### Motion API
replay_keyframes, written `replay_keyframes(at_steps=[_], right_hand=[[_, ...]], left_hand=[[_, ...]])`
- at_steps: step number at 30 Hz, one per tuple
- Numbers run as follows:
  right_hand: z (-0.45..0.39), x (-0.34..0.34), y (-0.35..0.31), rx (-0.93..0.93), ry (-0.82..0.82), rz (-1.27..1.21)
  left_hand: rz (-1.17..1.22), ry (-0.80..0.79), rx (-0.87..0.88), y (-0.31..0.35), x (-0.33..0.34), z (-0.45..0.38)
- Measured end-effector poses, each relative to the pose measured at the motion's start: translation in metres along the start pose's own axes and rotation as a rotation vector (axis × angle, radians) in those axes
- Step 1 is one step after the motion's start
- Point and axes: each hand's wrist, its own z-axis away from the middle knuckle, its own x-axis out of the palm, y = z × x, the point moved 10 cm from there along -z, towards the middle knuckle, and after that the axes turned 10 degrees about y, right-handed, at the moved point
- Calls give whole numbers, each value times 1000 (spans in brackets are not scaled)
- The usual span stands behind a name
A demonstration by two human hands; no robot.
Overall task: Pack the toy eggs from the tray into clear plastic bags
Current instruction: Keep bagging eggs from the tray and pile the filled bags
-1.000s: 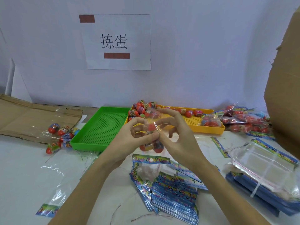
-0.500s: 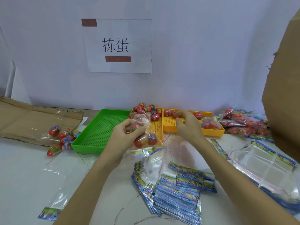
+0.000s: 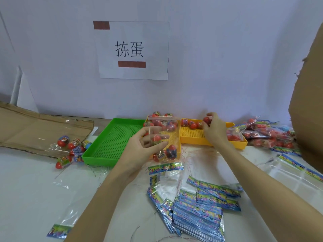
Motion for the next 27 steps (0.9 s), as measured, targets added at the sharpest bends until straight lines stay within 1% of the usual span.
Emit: replay_keyframes(at_steps=[2,4,6,9,12,15,20,23,25,27], right_hand=[[10,-15,-15,2,62,-155],[24,-29,-32,-14,80,-309],[42,-46,-53,-53,87,-480],[73,-75,-74,-126,122,-671],[104,-87,-91,-222,69,-778],[122,-86,-107,-356,-25,-711],[128,-86,-110,-470,-34,-443],[131,-85,-112,-547,-63,-290],[131,-81,-113,-553,-133,-248],[132,-74,-111,-524,-224,-261]], left_hand=[[-38,-11,23,1,3,1],[-61,-17,32,0,6,3],[-94,-18,49,1,7,4],[-184,-9,120,4,11,5],[-284,-15,215,8,18,8],[-392,-41,313,11,26,11],[-479,-99,395,15,36,16],[-481,-91,417,17,36,18],[-486,-70,426,18,34,18],[-490,-51,426,20,32,18]])
